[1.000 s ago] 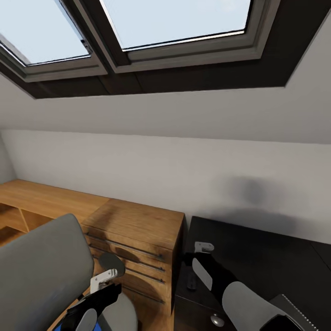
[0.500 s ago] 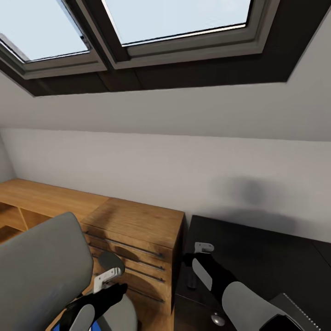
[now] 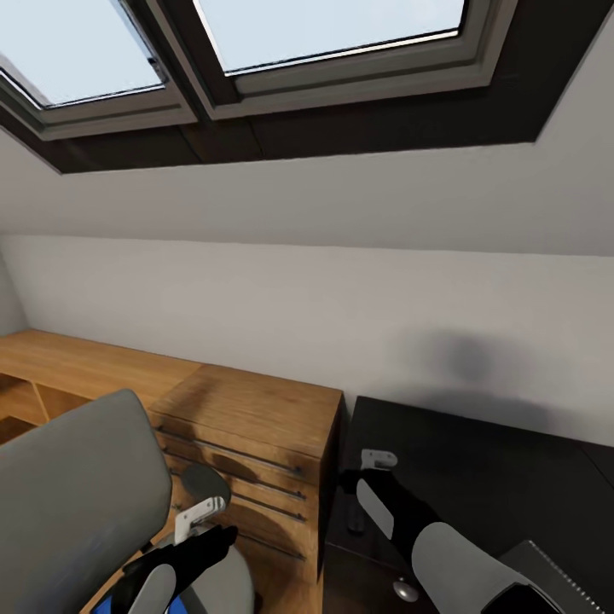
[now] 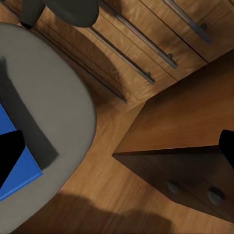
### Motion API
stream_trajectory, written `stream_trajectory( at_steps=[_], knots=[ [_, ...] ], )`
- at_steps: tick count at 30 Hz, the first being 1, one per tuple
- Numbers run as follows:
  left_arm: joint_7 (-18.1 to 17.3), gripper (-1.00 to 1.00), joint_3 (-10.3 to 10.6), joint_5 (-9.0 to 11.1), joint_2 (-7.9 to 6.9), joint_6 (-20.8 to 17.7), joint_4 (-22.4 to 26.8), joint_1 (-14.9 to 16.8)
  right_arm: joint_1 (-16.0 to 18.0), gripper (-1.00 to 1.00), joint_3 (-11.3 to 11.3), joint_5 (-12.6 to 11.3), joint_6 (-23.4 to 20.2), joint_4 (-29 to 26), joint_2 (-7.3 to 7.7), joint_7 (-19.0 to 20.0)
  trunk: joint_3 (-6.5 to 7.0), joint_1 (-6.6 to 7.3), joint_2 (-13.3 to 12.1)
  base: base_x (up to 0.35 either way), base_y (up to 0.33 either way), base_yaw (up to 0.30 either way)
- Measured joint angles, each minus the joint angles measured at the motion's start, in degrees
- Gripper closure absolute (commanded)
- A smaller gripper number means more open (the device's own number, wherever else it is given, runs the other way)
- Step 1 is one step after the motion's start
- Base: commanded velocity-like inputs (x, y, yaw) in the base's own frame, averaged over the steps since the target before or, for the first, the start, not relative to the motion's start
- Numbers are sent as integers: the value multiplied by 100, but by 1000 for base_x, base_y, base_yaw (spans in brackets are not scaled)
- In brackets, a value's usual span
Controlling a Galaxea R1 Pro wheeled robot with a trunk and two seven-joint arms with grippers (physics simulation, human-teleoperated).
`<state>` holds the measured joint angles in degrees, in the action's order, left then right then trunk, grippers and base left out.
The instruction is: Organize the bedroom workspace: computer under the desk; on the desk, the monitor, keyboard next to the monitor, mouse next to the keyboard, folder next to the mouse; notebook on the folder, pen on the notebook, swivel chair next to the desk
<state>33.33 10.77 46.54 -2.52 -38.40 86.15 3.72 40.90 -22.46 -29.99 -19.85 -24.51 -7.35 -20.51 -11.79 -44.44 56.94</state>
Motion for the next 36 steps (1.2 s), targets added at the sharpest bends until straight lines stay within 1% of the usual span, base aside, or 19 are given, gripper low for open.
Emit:
stream_trajectory(
  at_steps=[16, 21, 28, 36],
  knots=[
    [0, -100, 2, 0, -1, 0, 9, 0, 26, -100, 17, -11, -135, 170, 7, -16, -288, -352, 642, 0, 0, 0],
    [0, -100, 1, 0, -3, 0, 9, 0, 171, -100, 23, -18, -138, 508, 3, -16, -378, -462, 843, 0, 0, 0],
    [0, -100, 1, 0, 0, 0, 9, 0, 202, -100, 26, -22, -134, 588, -11, -8, -504, -615, 1124, 0, 0, 0],
    [0, -100, 1, 0, 1, 0, 9, 0, 204, -100, 19, -26, -133, 606, -24, -6, -504, -616, 1126, 0, 0, 0]
  ],
)
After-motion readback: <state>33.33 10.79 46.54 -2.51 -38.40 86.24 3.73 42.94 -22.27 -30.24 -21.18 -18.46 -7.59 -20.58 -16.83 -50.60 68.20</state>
